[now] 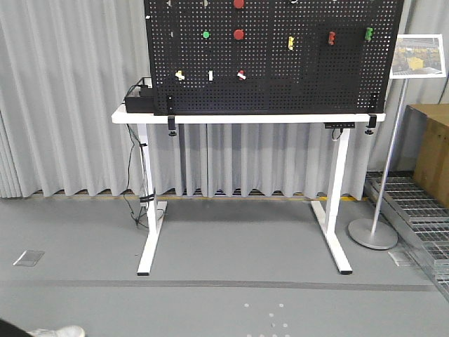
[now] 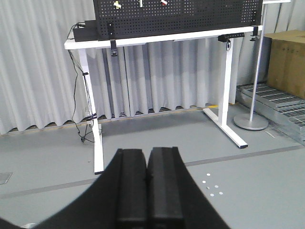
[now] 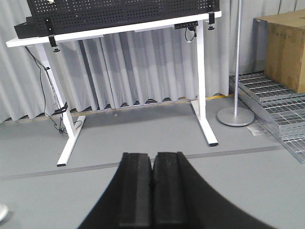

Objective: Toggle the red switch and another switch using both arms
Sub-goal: 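Drive the base forward up to the black pegboard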

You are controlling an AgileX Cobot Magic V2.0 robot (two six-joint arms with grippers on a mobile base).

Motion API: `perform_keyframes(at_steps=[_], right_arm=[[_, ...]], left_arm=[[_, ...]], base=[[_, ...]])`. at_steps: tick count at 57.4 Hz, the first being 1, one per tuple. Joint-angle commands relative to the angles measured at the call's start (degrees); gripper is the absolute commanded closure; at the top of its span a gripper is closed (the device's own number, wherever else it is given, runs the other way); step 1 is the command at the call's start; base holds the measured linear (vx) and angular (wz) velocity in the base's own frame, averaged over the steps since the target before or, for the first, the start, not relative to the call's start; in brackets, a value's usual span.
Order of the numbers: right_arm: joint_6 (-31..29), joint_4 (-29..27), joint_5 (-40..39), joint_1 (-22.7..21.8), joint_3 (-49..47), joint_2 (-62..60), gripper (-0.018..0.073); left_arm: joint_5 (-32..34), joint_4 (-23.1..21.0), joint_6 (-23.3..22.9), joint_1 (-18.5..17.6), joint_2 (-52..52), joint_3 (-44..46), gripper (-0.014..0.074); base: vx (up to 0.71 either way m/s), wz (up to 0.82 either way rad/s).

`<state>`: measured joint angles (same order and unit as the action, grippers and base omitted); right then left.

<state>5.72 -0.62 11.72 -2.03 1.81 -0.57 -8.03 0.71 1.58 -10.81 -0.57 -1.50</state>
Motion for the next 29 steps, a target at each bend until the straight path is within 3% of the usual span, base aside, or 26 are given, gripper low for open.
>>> perform_keyframes(at_steps=[1, 29], right_arm=[[-0.19, 0.62, -4.91, -0.39, 0.31, -0.70, 0.0565], [-0.19, 0.62, -4.91, -0.39, 0.31, -0.70, 0.0565]], left_arm=[[4.53, 0.00, -0.69, 0.09, -1.11, -1.14, 0.0594], [4.53, 0.00, -0.69, 0.09, -1.11, -1.14, 0.0594]], base=[[0.00, 0.01], [0.00, 0.00]])
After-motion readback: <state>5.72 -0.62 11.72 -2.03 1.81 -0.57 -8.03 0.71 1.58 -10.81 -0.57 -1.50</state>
